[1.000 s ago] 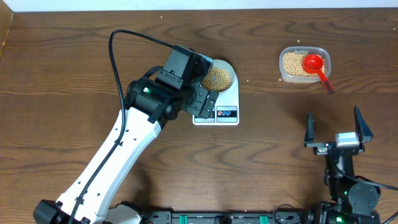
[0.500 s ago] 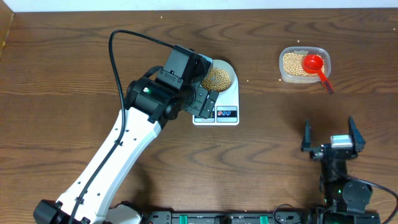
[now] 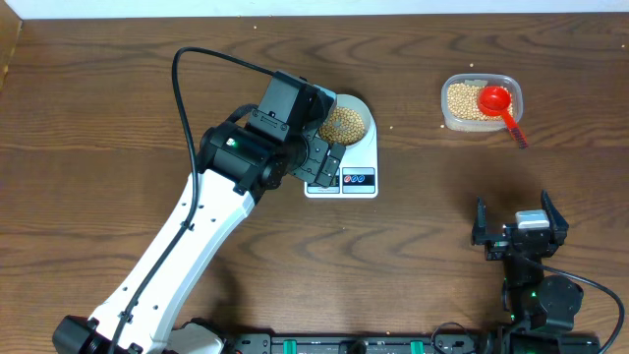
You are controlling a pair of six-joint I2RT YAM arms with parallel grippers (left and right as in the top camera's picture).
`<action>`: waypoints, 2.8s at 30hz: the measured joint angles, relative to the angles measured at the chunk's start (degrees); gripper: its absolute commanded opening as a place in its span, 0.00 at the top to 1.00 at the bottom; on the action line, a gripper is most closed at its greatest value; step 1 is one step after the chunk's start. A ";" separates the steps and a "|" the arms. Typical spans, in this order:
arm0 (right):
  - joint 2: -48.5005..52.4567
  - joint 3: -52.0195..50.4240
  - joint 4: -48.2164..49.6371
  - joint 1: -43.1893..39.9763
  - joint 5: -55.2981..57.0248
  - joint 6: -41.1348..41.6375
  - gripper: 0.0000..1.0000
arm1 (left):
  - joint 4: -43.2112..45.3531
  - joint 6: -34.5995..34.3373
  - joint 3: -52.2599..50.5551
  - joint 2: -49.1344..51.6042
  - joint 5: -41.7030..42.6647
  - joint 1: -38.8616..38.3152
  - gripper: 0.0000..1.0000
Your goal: Scoop item into bowl and weigh 50g on scale
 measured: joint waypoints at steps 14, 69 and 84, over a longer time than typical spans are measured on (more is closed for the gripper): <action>0.00 0.00 0.00 0.00 0.02 0.00 0.01 | 0.00 0.00 0.00 0.00 -0.02 0.00 0.02; 0.00 0.00 -0.04 0.00 0.63 0.00 0.01 | 78.86 -3.85 -69.90 -35.89 -20.81 -0.37 0.02; 0.00 0.00 -0.04 0.00 0.61 0.00 0.01 | 77.50 1.57 -82.12 -57.00 -9.70 -0.37 0.02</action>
